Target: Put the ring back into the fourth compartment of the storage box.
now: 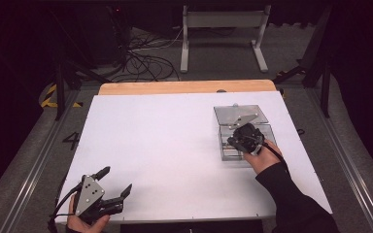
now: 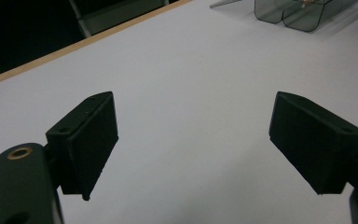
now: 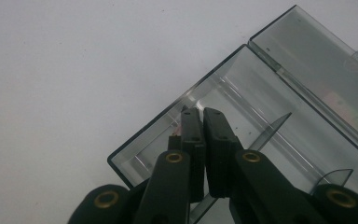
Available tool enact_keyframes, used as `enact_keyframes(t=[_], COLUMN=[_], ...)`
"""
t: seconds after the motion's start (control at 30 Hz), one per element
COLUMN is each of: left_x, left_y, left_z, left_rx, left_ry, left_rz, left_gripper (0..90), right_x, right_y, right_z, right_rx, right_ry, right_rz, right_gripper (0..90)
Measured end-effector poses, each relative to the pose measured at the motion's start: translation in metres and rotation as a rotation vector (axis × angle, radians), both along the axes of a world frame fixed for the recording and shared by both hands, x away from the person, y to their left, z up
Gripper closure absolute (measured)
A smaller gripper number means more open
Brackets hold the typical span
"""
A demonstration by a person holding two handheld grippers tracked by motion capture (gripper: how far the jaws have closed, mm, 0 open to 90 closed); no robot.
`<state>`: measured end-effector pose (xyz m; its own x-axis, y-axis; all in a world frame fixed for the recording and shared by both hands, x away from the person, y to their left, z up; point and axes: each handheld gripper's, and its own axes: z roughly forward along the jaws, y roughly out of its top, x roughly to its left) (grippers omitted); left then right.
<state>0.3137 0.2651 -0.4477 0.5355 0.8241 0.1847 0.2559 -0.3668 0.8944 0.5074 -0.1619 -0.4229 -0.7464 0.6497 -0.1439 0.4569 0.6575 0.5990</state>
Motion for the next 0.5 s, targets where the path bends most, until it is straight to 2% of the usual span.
enact_keyframes(t=[0.5], left_x=[0.000], left_y=[0.000], left_z=[0.000], left_rx=[0.001], left_ry=[0.000], left_rz=[0.000], left_gripper=[16.2], right_x=[0.003], right_y=[0.005], right_z=[-0.011], right_rx=[-0.029], right_ry=[0.056], right_rz=[0.009], right_gripper=[87.7])
